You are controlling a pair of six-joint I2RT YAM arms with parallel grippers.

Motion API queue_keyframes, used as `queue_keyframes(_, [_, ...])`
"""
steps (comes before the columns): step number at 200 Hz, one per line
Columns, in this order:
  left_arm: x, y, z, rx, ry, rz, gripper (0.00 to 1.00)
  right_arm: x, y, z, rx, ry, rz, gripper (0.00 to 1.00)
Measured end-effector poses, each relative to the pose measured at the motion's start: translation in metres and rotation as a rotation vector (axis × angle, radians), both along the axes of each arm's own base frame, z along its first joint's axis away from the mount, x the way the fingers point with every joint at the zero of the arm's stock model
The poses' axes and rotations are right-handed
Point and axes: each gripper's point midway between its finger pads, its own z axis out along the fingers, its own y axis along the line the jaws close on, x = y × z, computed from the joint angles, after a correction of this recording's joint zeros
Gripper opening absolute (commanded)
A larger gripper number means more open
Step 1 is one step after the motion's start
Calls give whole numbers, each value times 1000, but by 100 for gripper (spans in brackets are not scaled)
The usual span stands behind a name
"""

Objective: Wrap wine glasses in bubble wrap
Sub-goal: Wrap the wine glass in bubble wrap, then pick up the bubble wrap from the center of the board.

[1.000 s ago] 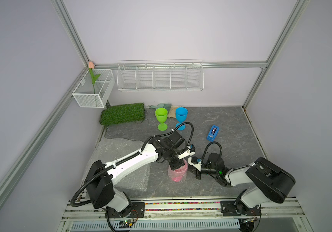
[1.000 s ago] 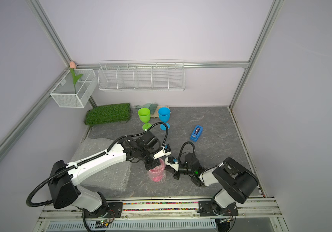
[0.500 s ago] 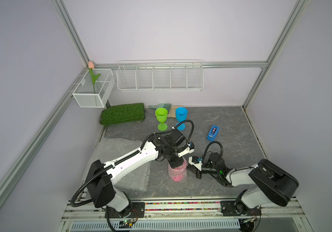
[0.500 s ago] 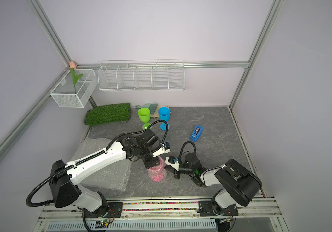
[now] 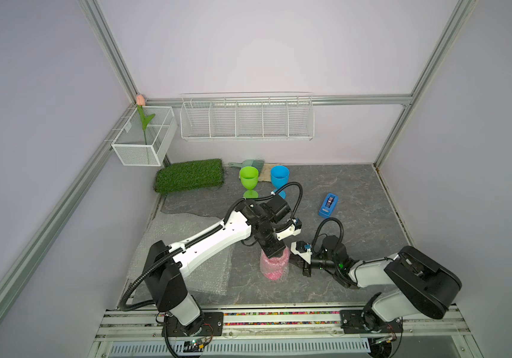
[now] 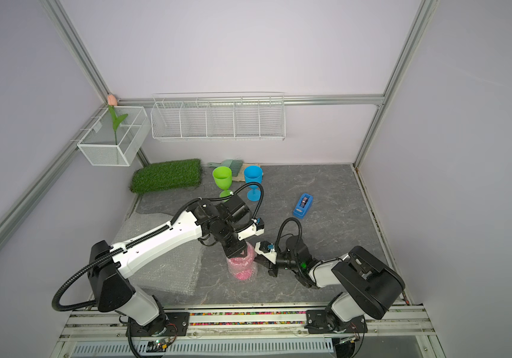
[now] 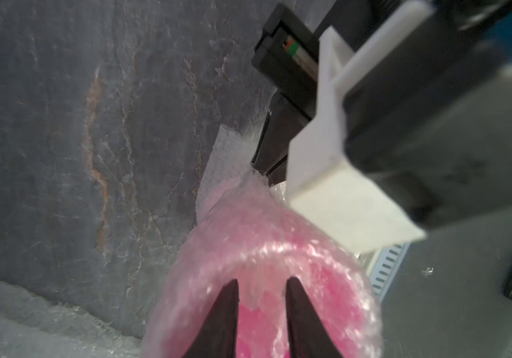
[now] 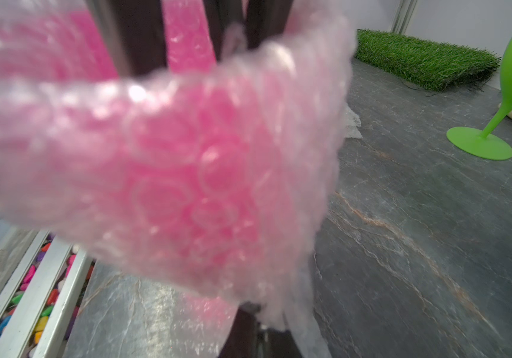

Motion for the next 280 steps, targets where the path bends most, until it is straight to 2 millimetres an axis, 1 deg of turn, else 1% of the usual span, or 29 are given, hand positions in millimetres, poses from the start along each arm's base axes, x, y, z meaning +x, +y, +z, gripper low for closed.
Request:
queue_keyframes(11, [-3,2,-9,21,16,0,5,0,0,0,-1,1,0,7])
queue_keyframes(19, [-3,2,-14,23,16,1,1,0,0,0,-1,0,1,7])
queue_keyframes(80, [5,-14,-29,-46,-5,22,0,0,0,-1,-3,-2,-3,7])
queue_keyframes(98, [7,-14,-28,-47,-14,30,9,1,0,-1,-4,-3,-5,7])
queue_keyframes(110, [9,-12,-26,-35,-27,37,16,1,0,-1,-4,-3,-7,7])
queue_keyframes(119, [10,-9,-23,-19,-37,46,20,2,0,0,-2,-5,-7,7])
queue_keyframes(133, [13,-4,-16,3,-58,61,23,2,0,1,-1,-6,-7,7])
queue_keyframes(145, [17,-3,-5,3,-83,79,26,2,0,0,-2,-6,-7,7])
queue_keyframes(168, [27,0,31,-48,-164,144,26,2,0,0,-3,-4,-7,7])
queue_keyframes(184, [35,8,57,-85,-227,238,27,2,0,-1,-6,-1,-7,7])
queue_keyframes(192, [38,13,67,-95,-244,290,28,2,0,-1,-7,0,-7,7])
queue_keyframes(199, [40,18,73,-94,-252,342,28,2,0,-1,-7,0,-7,7])
queue_keyframes(213, [42,27,78,-76,-243,444,28,1,0,-1,-8,1,-7,7])
queue_keyframes(227, [42,33,75,-49,-213,530,29,1,0,-2,-9,2,-7,7])
queue_keyframes(241, [39,38,66,-9,-167,604,29,1,0,-2,-9,2,-7,7])
queue_keyframes(262, [35,44,53,35,-114,705,34,1,0,-2,-9,2,-7,7])
queue_keyframes(280, [30,50,40,69,-79,764,36,1,0,-2,-9,2,-7,7])
